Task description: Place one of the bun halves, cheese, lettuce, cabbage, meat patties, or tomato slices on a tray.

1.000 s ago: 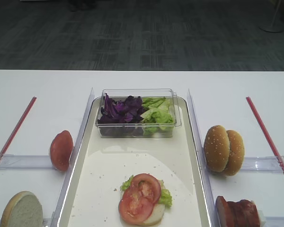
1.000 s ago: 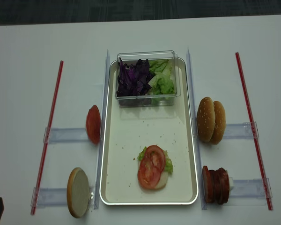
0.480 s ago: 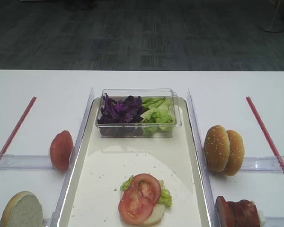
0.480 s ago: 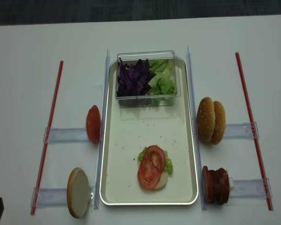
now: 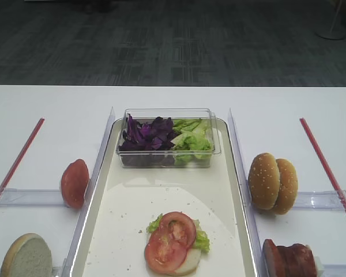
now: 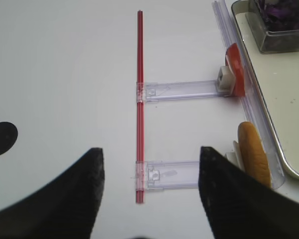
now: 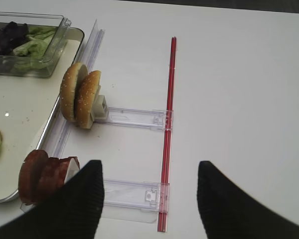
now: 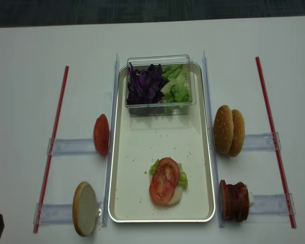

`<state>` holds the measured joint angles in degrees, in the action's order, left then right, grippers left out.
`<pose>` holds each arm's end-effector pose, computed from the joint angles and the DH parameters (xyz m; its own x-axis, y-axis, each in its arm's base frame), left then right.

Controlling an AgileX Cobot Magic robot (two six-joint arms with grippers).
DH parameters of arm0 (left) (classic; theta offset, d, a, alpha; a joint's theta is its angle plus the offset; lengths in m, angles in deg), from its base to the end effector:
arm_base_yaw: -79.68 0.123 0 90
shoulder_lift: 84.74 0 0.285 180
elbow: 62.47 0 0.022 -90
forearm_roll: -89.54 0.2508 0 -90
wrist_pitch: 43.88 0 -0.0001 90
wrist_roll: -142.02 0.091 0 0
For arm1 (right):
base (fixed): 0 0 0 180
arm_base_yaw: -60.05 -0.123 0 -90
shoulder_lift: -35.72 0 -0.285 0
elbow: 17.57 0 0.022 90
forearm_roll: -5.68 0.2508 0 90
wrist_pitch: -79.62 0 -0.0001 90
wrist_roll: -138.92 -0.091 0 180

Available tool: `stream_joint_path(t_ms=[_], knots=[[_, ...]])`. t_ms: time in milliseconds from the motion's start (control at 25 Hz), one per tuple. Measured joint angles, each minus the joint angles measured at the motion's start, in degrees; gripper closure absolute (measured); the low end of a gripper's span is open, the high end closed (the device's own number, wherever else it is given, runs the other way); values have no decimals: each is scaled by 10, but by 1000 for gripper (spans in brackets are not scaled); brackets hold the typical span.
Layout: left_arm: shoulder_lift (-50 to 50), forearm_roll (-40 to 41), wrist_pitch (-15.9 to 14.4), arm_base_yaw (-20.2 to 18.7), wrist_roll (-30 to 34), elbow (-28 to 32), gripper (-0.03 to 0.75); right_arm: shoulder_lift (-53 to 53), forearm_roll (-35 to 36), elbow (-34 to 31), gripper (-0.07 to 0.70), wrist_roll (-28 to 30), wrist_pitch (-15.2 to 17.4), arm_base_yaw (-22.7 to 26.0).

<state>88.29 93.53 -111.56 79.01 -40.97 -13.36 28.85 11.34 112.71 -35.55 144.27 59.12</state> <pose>-0.0115 0.0060 0.2653 -0.5537 -0.0192 -0.8325 -0.0561 0.9983 0.0143 -0.0083 0.0080 0.2666 -0.5112 -0.0622 -0.8572 -0.1203 0.9927 -0.0003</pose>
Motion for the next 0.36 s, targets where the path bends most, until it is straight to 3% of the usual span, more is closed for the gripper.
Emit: stream_joint_path(t_ms=[360], knots=[[0,0,0,0,0,0,329,0,0,0,186,0,0,0]])
